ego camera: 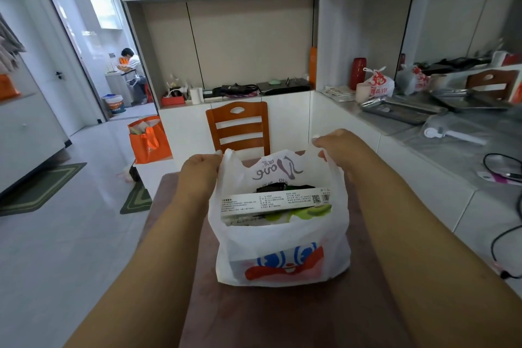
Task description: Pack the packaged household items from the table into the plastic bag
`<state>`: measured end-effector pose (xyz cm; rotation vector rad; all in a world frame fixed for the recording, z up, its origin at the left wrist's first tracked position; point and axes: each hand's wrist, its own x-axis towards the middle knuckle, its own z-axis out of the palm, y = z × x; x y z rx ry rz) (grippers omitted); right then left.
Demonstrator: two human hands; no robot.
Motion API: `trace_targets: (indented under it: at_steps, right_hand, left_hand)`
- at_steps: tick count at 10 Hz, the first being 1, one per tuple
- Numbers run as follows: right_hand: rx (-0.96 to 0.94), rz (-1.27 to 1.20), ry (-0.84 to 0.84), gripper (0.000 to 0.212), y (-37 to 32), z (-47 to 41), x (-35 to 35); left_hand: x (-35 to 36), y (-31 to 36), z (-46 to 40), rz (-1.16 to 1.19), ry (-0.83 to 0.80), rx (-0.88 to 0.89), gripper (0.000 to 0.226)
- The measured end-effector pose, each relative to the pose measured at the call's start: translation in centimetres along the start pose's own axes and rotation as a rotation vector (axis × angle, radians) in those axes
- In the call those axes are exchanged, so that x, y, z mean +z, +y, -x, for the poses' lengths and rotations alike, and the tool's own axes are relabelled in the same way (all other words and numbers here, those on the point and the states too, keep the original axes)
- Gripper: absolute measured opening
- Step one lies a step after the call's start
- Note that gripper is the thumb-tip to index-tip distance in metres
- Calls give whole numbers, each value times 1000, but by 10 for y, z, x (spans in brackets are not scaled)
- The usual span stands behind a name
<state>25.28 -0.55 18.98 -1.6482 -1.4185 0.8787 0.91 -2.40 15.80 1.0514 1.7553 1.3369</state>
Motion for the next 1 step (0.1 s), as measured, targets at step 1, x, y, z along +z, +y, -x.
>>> trace_targets:
  at_steps: [1]
  right_hand:
    - [-34, 71, 35, 36, -3, 3, -1]
  left_hand:
    - [2, 1, 1, -33, 13, 74, 17]
